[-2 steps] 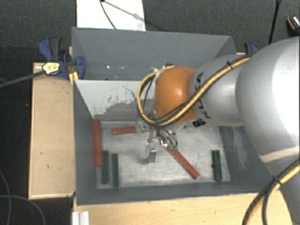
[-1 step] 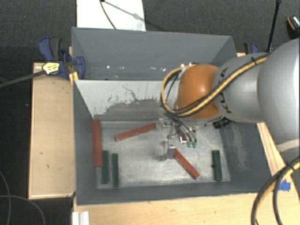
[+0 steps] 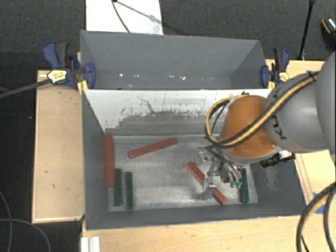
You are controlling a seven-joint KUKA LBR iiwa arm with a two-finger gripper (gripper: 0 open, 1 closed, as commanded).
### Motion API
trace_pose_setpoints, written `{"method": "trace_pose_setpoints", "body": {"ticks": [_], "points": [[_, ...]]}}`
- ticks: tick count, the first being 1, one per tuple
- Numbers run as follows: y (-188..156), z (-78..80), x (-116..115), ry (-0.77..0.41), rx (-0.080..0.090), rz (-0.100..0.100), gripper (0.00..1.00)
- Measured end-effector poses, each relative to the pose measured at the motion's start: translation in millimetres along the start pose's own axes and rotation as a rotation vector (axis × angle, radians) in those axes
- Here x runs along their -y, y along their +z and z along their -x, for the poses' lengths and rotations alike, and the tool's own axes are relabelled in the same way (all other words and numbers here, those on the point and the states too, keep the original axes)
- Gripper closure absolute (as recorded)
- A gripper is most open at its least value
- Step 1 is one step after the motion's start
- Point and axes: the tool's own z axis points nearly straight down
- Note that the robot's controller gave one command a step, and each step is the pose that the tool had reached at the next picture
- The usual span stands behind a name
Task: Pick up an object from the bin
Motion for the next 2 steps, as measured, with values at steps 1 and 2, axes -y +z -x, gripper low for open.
{"method": "trace_pose_setpoints", "body": {"ticks": [1,2], "points": [[-0.5,2.3,-3.6,-0.002,0.005,0.003,1.0],[-153.2,-4.4,-16.5,0.024,0.014,0.004,1.0]]}}
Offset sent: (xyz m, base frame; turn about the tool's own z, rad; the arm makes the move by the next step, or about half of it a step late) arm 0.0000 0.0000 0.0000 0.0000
